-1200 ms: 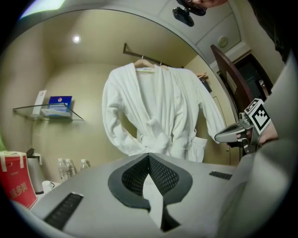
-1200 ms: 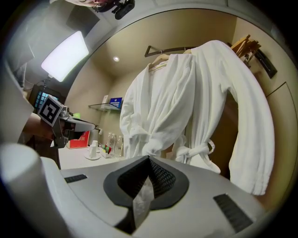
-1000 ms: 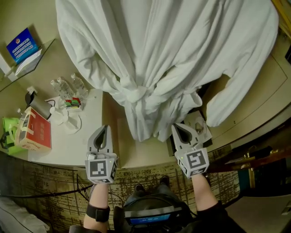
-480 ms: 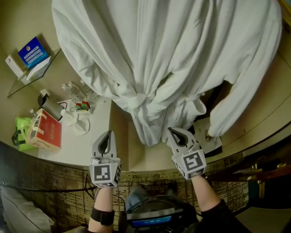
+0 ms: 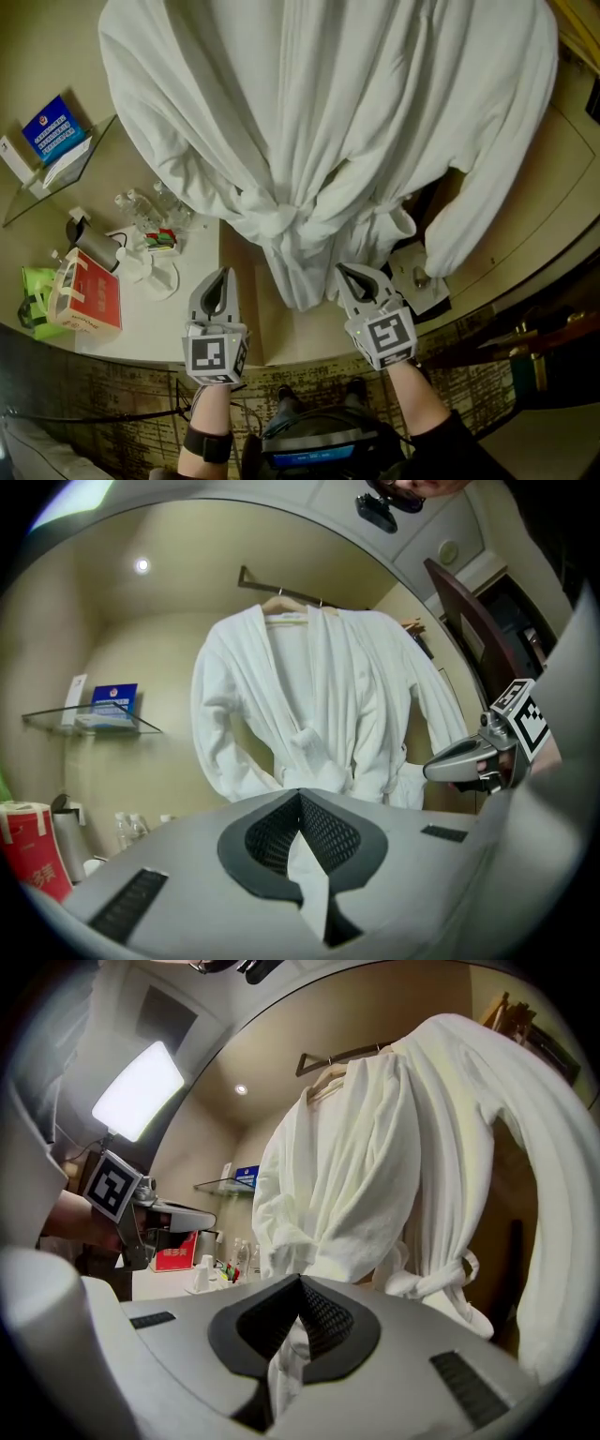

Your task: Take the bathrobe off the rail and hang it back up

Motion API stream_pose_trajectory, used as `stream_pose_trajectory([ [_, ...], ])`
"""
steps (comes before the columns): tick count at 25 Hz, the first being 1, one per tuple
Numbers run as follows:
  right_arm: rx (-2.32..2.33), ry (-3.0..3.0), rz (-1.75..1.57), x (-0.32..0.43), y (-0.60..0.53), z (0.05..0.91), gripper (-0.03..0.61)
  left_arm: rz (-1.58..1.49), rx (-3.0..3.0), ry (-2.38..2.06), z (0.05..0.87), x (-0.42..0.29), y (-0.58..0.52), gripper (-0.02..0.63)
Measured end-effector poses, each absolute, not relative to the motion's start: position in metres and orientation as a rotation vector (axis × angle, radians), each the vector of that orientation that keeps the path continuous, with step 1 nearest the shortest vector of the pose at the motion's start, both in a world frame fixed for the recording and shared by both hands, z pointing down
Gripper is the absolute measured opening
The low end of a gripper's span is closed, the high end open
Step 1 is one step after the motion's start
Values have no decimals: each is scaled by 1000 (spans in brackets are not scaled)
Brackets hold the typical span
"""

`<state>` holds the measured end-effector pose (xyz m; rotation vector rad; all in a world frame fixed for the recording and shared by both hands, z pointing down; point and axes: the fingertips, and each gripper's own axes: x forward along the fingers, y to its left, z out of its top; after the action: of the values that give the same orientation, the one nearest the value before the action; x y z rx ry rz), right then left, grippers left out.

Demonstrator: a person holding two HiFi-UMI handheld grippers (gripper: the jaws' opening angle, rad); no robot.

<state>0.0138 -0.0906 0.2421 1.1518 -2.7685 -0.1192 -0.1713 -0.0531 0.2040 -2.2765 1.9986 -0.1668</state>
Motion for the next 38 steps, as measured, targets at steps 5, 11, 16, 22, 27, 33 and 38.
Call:
stream_pose_trajectory([
  [5,1169,-2767,-136,11,-92,232,25,-167,-2284,1950,193,-164,-53,0],
  [11,1174,-2787,-204,2,-96,204,24,-123,-2250,1911,161,-162,-56,0],
  [16,1189,-2812,-266,-2,-101,174,25,-100,-2216,1865,131,-157,-61,0],
  [22,1234,-2828,-368,1,-112,132,24,-54,-2155,1790,92,-156,-72,0],
  [27,1275,-2836,-426,3,-122,104,24,-46,-2084,1727,66,-162,-85,0],
  [33,1314,-2853,-512,2,-133,61,25,-8,-2051,1678,24,-153,-97,0],
  [38,1349,-2864,-604,3,-141,23,25,54,-2034,1631,-17,-141,-103,0],
])
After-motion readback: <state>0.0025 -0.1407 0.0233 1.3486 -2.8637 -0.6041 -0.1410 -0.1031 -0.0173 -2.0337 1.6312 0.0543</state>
